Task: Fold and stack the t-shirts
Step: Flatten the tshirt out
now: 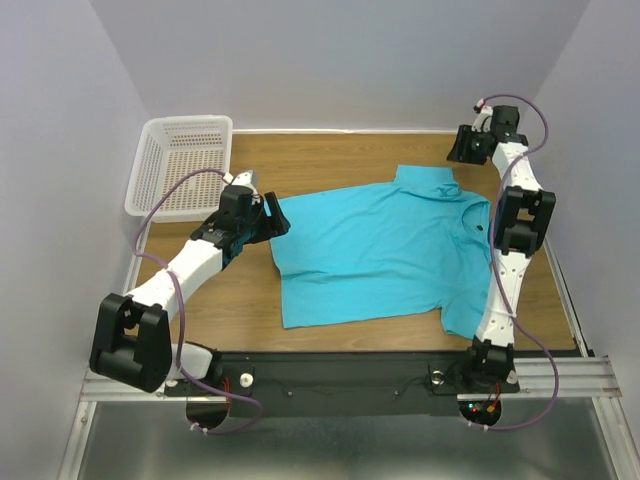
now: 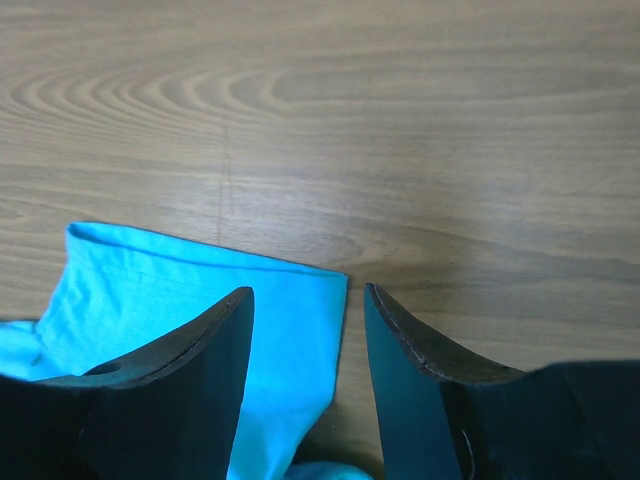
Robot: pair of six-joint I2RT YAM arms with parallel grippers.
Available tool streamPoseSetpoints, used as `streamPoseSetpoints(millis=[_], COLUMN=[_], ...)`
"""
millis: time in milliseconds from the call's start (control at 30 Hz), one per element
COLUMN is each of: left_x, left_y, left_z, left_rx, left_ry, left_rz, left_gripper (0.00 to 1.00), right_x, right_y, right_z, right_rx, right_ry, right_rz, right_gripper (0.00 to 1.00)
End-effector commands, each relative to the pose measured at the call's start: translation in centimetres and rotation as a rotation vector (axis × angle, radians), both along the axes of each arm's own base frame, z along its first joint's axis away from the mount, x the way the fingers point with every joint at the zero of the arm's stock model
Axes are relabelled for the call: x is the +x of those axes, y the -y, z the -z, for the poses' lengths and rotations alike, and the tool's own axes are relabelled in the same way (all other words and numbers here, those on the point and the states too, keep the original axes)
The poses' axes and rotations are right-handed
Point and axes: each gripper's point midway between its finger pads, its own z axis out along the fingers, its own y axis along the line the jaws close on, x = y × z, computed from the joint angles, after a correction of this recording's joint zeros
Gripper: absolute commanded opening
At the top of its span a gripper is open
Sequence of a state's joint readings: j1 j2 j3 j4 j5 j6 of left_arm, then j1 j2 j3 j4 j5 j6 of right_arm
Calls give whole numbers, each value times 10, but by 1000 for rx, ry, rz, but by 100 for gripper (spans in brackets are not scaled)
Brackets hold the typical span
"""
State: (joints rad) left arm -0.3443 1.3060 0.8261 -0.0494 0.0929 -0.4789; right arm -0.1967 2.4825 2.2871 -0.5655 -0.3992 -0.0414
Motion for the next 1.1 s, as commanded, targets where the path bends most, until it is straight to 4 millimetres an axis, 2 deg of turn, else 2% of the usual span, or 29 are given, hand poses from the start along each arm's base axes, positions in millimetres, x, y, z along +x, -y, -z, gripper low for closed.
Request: streamPoseSetpoints(millis=[0, 300, 400, 700, 800, 967, 1067], left_x=[8, 9, 7, 0, -2, -3, -2], left_y=[-2, 0, 0, -1, -3, -3, -2], left_z=[-7, -5, -3, 0, 1, 3, 2], left_rx=[6, 2, 1, -10, -10, -8, -12], left_ry=[36, 33, 33, 27, 25, 21, 21], left_rz=[2, 12, 11, 12, 8, 7, 9], left_gripper=[82, 82, 82, 82, 82, 82, 82], right_x=[0, -19, -24, -21, -23, -18, -9], right_y=[-3, -13, -21, -51, -46, -36, -36], right_z=[19, 48, 56, 62, 67, 67, 57], right_rx=[17, 12, -2, -18, -43, -86, -85], right_ry=[-32, -110, -129, -144, -158, -151, -123], right_rz=[10, -15, -32, -68, -49, -20, -9], right_gripper=[54, 53, 53, 51, 49, 36, 20])
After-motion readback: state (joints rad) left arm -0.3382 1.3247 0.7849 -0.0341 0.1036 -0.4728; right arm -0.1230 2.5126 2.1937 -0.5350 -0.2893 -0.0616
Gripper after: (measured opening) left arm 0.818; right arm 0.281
